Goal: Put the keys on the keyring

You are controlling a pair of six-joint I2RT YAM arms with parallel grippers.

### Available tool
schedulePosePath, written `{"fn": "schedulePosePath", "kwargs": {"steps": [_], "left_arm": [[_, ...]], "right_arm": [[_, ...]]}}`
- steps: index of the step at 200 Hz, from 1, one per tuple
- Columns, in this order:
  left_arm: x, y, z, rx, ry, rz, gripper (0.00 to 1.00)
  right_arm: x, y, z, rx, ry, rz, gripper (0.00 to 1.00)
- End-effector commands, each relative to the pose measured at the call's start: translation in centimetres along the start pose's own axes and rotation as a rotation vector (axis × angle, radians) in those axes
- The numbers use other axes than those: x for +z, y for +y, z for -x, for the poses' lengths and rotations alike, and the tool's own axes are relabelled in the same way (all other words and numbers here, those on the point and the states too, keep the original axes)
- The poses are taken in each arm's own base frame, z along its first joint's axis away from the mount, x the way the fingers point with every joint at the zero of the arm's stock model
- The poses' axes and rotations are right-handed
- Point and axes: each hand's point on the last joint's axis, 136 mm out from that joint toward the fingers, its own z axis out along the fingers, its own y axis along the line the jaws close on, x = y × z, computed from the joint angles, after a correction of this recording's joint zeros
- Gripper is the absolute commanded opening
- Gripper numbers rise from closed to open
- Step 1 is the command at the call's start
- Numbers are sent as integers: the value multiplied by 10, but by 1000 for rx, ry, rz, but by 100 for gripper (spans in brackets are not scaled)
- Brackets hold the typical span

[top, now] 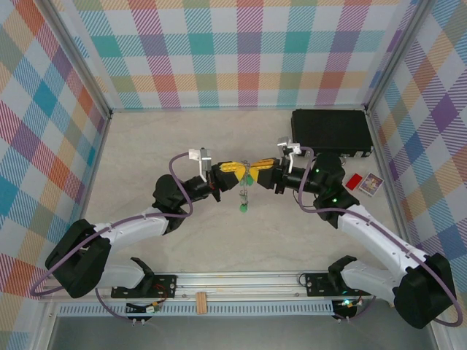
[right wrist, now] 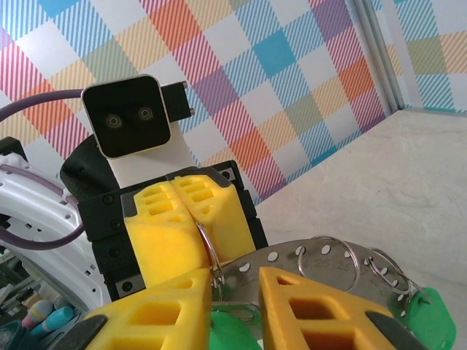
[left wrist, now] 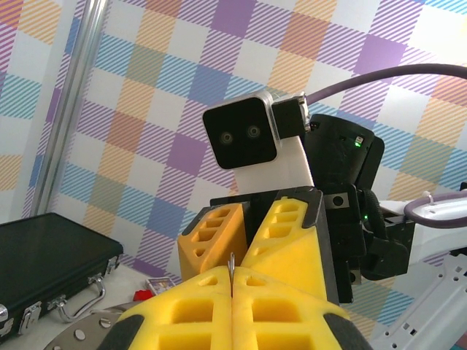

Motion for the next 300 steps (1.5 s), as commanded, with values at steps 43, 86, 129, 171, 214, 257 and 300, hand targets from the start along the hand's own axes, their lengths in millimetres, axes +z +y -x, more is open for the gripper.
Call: {"fn": "schedulePosePath", "kwargs": {"steps": [43, 86, 129, 171, 214, 257, 300], "left_arm": [[4, -18, 20, 35, -51, -81, 0], [5, -18, 19, 30, -51, -85, 0], [4, -9, 16, 29, -31, -34, 8], [-2, 3, 6, 62, 51, 44, 12], [-13, 7, -4, 128, 144, 98, 12], [-21, 3, -6, 180, 190, 104, 11], [-26, -3, -9, 209, 225, 56, 15]], "right_arm": [[2, 14, 19, -50, -27, 61, 21], [5, 14, 16, -37, -10, 80, 5], [2, 7, 10, -64, 20, 21, 0], [-5, -1, -4, -150, 103, -56, 0], [-6, -6, -20, -255, 173, -50, 0], [-1, -5, -22, -303, 253, -21, 0], [-5, 4, -32, -400, 412, 33, 0]]}}
